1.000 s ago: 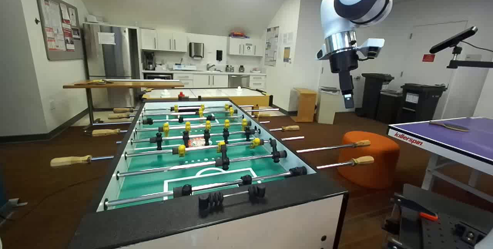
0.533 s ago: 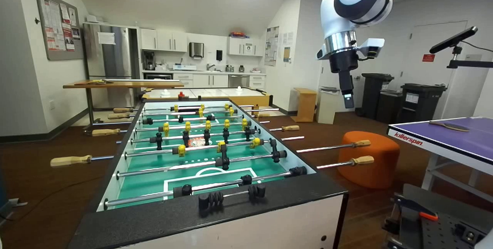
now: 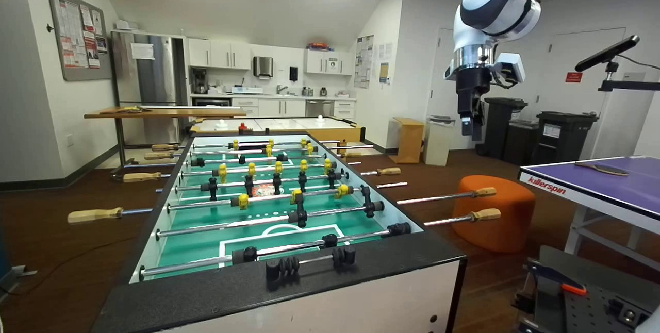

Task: Rotate the first rod on the foosball table

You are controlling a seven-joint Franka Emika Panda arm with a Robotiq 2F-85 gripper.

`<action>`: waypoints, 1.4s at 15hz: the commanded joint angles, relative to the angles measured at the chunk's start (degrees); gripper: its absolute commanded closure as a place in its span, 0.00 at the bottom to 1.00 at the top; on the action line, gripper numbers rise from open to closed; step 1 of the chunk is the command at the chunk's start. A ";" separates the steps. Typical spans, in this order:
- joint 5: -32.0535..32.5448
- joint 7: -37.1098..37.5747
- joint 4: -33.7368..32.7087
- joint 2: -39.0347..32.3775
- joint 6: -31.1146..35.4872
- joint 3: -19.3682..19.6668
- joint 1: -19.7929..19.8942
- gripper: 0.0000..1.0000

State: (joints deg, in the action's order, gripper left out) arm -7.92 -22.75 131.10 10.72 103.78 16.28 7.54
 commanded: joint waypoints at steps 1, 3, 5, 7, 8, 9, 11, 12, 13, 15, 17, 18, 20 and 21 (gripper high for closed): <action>-5.49 -3.35 -2.51 -4.14 2.01 4.43 4.82 0.00; -7.87 -5.27 -2.66 -5.80 3.35 6.95 7.50 0.00; -9.43 -7.25 -2.81 -7.66 3.96 8.61 9.69 0.00; -7.53 -6.47 -1.51 -6.05 3.33 7.79 10.34 0.00; -7.52 -6.70 -1.52 -6.71 3.52 8.05 11.03 0.00; -7.51 -6.77 -1.56 -7.17 3.62 8.07 11.35 0.00; -7.51 -6.77 -1.68 -7.48 3.64 7.89 11.33 0.00; -7.51 -6.77 -1.74 -7.48 3.64 7.77 11.24 0.00; -8.80 -7.44 -2.82 -8.47 3.12 8.12 11.45 0.00; -11.80 -9.38 -4.09 -10.19 1.57 9.41 12.67 0.00; -16.54 -11.96 -5.13 -12.52 0.19 11.08 14.70 0.00; -19.33 -13.72 -5.81 -14.16 -0.54 12.02 16.13 0.00; -24.27 -17.32 -7.69 -17.83 -2.62 13.65 19.55 0.00; -26.20 -18.74 -8.76 -19.51 -3.97 14.18 21.44 0.00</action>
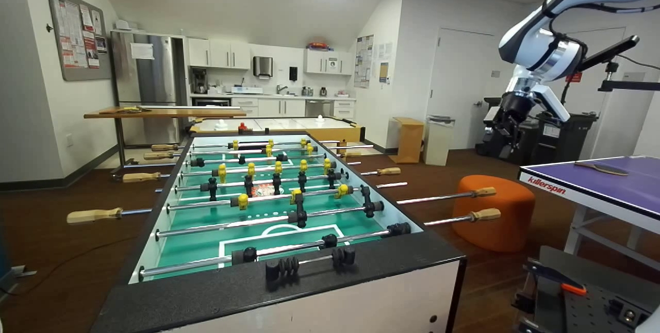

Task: Rotate the first rod on the foosball table

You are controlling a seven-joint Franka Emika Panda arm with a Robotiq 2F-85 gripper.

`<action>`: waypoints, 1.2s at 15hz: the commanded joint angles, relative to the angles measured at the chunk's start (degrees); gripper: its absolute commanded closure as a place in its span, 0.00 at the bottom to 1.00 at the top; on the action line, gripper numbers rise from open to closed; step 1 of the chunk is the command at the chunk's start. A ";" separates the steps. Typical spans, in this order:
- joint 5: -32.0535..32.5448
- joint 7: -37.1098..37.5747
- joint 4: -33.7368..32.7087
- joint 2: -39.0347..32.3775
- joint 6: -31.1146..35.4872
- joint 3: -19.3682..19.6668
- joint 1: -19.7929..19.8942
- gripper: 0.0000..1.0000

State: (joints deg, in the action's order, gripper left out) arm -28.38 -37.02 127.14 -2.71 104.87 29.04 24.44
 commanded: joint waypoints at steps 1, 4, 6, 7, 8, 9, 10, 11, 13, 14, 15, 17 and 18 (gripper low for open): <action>-7.60 -5.78 -6.14 -8.05 -6.64 1.80 6.54 0.00; -12.83 -9.29 -10.35 -14.22 -11.13 1.88 13.02 0.00; -17.01 -11.36 -11.98 -17.81 -11.69 0.08 17.04 0.00; -19.22 -12.40 -12.56 -19.49 -10.81 -1.01 18.71 0.00; -21.41 -13.40 -13.41 -21.48 -10.17 -2.17 20.34 0.00; -22.76 -13.96 -14.35 -23.14 -9.81 -3.14 21.75 0.00; -23.76 -14.49 -15.46 -24.90 -9.46 -4.07 23.09 0.00; -24.18 -15.00 -16.72 -26.75 -9.53 -4.96 24.34 0.00; -22.18 -13.92 -14.23 -24.61 -8.49 -5.71 24.66 0.00; -22.16 -13.90 -15.25 -26.07 -8.46 -6.39 25.53 0.00; -22.13 -13.88 -15.98 -27.08 -8.42 -6.69 25.98 0.00; -22.10 -13.86 -16.75 -27.81 -8.39 -6.84 26.22 0.00; -22.10 -13.86 -16.91 -27.81 -8.40 -6.88 26.22 0.00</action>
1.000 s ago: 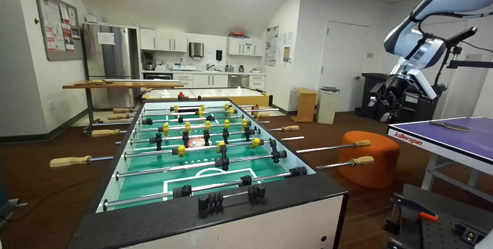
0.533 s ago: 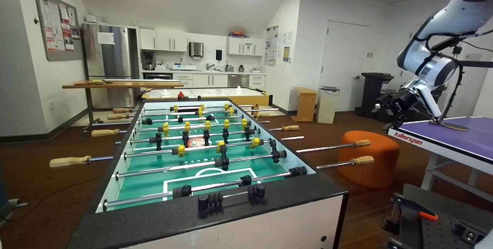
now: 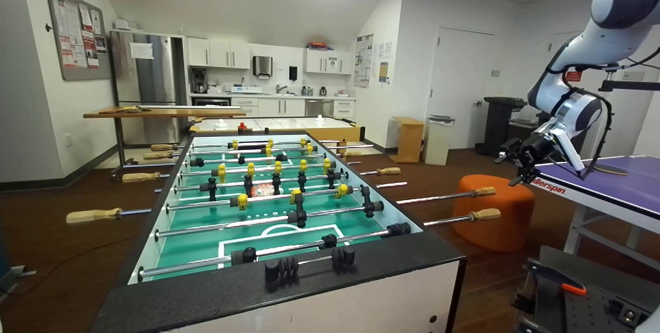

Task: Rotate the first rod on the foosball table

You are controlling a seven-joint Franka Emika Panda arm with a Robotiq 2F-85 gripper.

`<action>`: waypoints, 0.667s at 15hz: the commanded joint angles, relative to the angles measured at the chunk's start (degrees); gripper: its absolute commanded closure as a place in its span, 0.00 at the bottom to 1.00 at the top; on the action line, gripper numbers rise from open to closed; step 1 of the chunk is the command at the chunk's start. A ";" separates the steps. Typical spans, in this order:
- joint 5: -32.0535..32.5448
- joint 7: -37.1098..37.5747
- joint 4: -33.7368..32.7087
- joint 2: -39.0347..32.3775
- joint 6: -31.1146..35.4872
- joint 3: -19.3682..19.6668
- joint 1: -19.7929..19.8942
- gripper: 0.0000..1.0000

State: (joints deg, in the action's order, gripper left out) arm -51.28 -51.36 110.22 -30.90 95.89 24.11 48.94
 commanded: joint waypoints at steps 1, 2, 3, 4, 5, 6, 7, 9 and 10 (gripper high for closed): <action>0.80 0.48 -0.11 0.38 0.58 -1.97 1.71 0.00; 0.80 0.48 -0.17 0.38 0.58 -1.98 1.71 0.00; 0.71 -0.13 -0.61 -0.09 0.46 -2.26 2.10 0.00; 1.10 -1.22 -1.61 -1.07 -0.68 -2.77 3.03 0.00; 1.14 -2.04 -2.21 -1.73 -1.15 -3.25 3.91 0.00; 1.80 -2.99 -3.32 -2.83 -2.18 -3.60 4.95 0.00; 2.20 -4.05 -4.43 -3.97 -2.74 -4.02 6.06 0.00; 3.09 -5.61 -7.23 -6.54 -4.21 -4.91 8.48 0.00; 3.39 -6.11 -8.82 -8.00 -4.72 -5.42 9.75 0.00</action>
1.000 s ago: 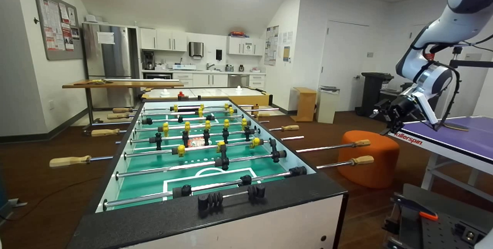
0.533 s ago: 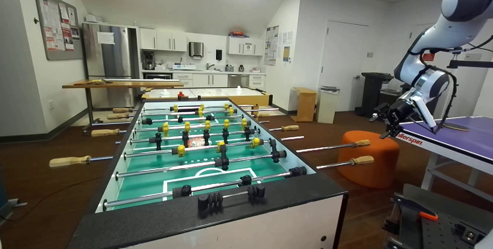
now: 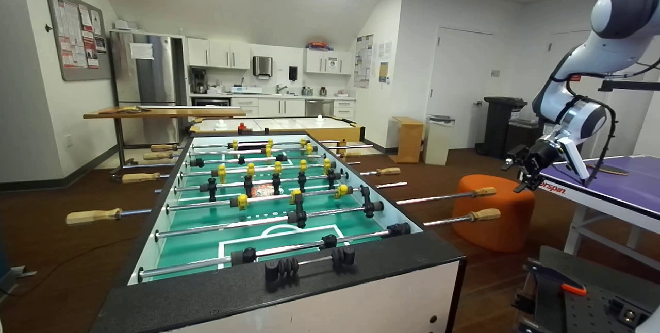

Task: Rotate the first rod on the foosball table

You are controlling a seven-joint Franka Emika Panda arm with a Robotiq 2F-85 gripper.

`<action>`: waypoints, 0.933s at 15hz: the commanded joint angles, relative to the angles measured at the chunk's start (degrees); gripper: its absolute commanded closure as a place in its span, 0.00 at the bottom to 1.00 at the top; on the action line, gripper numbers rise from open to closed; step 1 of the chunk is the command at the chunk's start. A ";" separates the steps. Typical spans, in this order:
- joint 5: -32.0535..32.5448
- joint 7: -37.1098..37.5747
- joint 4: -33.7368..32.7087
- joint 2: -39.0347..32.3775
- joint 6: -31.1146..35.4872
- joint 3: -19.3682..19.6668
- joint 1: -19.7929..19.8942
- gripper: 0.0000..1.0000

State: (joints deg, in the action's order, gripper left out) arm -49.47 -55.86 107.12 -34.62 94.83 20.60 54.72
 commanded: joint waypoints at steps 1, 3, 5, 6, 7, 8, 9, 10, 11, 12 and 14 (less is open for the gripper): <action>1.87 -2.05 -7.51 -6.06 -4.42 -2.57 5.32 0.00; 2.34 -2.90 -11.21 -9.79 -5.49 -4.18 7.96 0.00; 2.16 -3.52 -15.15 -13.62 -6.60 -6.22 10.47 0.00; 2.19 -3.44 -17.11 -15.43 -7.56 -7.22 11.59 0.00; 2.32 -2.78 -19.43 -17.60 -8.90 -8.29 12.62 0.00; 2.45 -1.99 -21.38 -19.32 -10.23 -9.24 13.46 0.00; 2.06 -3.05 -15.33 -15.13 -5.78 -8.49 12.33 0.00; 2.05 -3.05 -16.40 -16.46 -5.96 -9.04 12.83 0.00; 2.06 -3.05 -16.41 -16.88 -5.90 -9.08 12.91 0.00; 2.06 -3.05 -16.41 -16.94 -5.90 -9.08 12.97 0.00; 2.05 -3.05 -16.42 -16.68 -5.90 -9.09 12.94 0.00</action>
State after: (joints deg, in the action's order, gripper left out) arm -48.08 -59.29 90.87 -51.30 88.60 12.57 66.80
